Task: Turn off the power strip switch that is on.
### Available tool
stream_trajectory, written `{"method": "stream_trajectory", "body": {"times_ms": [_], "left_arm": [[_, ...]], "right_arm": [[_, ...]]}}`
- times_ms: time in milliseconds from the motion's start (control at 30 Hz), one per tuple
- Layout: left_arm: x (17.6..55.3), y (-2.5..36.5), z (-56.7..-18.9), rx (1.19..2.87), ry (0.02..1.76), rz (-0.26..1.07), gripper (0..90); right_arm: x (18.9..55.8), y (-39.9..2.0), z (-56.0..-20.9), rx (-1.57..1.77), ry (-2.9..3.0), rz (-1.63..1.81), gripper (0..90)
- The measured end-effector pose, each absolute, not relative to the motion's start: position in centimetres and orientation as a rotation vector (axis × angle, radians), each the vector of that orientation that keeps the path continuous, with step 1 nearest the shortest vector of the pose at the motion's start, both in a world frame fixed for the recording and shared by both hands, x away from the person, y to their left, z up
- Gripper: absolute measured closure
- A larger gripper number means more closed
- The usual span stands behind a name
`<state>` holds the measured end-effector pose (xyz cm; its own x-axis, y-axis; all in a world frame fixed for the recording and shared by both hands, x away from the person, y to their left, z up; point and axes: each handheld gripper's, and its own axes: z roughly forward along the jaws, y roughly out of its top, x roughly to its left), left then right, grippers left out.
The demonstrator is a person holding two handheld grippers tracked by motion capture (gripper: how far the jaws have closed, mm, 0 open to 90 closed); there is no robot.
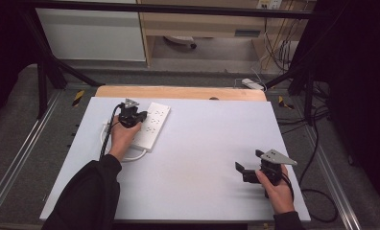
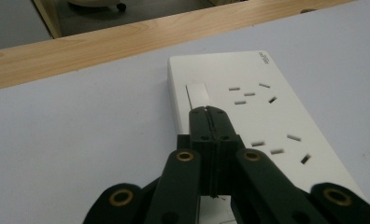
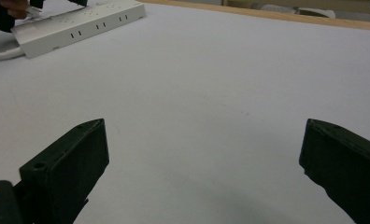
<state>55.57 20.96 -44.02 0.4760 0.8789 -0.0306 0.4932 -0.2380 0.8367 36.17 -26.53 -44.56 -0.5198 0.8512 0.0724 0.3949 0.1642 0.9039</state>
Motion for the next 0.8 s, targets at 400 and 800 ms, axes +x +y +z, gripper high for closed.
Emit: {"method": "stream_trajectory", "body": {"times_ms": [400,800], "left_arm": [[55.61,20.84,-44.03,1.896,1.138,0.584,90.0],[55.76,20.66,-43.82,1.929,1.128,0.58,90.0]], "right_arm": [[36.17,-26.53,-44.58,1.177,1.992,1.326,1.9],[36.16,-26.54,-44.57,1.177,1.992,1.327,1.9]]}}
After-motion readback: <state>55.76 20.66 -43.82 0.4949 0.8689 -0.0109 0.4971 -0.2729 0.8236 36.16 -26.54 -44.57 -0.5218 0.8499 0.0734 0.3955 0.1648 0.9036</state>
